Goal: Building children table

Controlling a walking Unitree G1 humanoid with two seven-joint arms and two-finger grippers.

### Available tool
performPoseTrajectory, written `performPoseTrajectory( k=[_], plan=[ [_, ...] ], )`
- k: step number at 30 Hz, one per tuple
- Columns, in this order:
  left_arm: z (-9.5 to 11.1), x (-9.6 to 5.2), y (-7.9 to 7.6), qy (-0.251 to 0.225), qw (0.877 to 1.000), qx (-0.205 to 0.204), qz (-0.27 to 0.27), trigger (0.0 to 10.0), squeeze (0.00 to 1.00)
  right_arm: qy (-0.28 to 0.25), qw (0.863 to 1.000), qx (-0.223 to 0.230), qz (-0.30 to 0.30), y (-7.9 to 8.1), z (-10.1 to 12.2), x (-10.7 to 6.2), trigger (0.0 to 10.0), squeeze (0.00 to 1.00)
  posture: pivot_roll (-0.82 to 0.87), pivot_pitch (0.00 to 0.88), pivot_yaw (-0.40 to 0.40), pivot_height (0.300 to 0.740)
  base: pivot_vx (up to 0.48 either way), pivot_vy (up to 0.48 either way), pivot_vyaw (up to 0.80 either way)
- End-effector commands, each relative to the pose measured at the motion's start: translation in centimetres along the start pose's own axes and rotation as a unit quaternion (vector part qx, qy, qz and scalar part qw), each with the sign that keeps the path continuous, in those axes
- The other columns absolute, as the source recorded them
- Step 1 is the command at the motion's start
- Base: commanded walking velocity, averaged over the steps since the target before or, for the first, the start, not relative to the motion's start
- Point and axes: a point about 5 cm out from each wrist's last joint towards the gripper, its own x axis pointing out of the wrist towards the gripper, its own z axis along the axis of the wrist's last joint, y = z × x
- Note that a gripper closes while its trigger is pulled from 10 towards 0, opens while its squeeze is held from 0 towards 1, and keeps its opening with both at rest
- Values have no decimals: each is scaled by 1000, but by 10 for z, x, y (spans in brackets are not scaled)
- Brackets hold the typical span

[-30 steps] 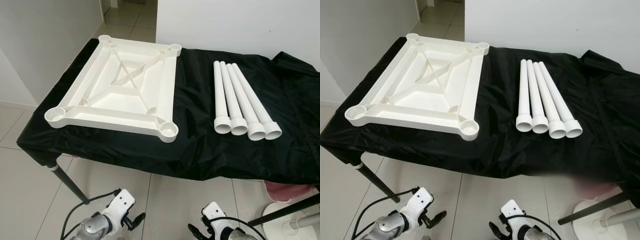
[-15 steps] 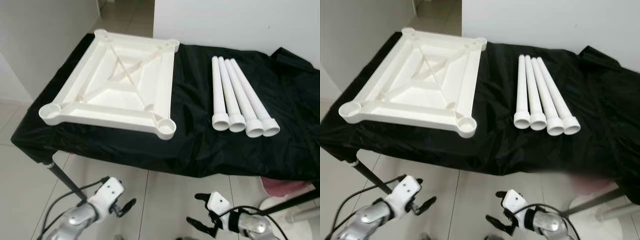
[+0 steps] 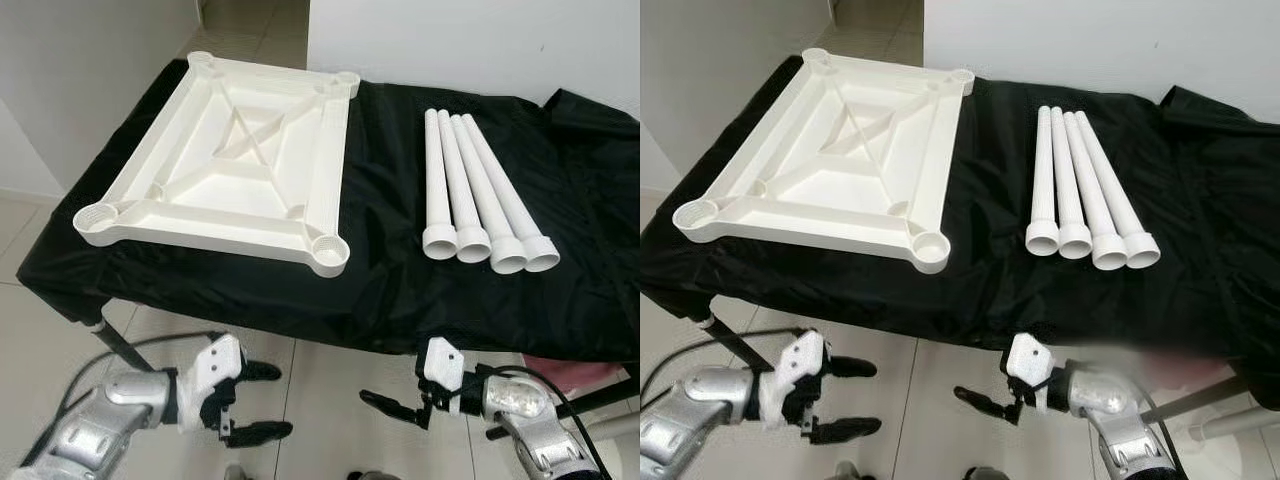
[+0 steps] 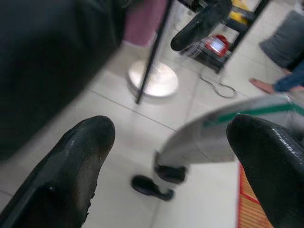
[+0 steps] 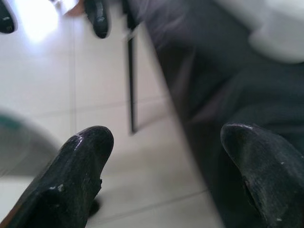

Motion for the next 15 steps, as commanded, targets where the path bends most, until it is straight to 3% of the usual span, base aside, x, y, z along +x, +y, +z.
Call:
performPoseTrajectory(
  k=[1, 8, 9, 11, 12, 13, 14, 15],
  plan=[
    [14, -6, 13, -30, 998, -5, 49, 10000, 0, -43, 996, 6, -84, -23, 14, 2, 10000, 0, -30, 83, -14, 740, 0, 0, 0],
    [14, -6, 13, -30, 998, -5, 49, 10000, 0, -43, 996, 6, -84, -23, 14, 2, 10000, 0, -30, 83, -14, 740, 0, 0, 0],
    [18, -9, 21, -43, 996, -8, 77, 10000, 0, -64, 991, 11, -119, -33, 21, 5, 10000, 0, -30, 83, -14, 740, 0, 0, 0],
    [18, -9, 21, -43, 996, -8, 77, 10000, 0, -64, 991, 11, -119, -33, 21, 5, 10000, 0, -30, 83, -14, 740, 0, 0, 0],
    [26, -16, 41, -64, 989, -8, 136, 10000, 0, -89, 976, 20, -200, -55, 29, 4, 10000, 0, -41, 70, -4, 740, 0, 0, 0],
    [26, -16, 41, -64, 989, -8, 136, 10000, 0, -89, 976, 20, -200, -55, 29, 4, 10000, 0, -41, 70, -4, 740, 0, 0, 0],
    [38, -23, 59, -97, 977, -9, 190, 10000, 0, -104, 955, 37, -276, -73, 35, 0, 10000, 0, -48, 67, 0, 740, 0, 0, 0],
    [38, -23, 59, -97, 977, -9, 190, 10000, 0, -104, 955, 37, -276, -73, 35, 0, 10000, 0, -48, 67, 0, 740, 0, 0, 0]
  ],
)
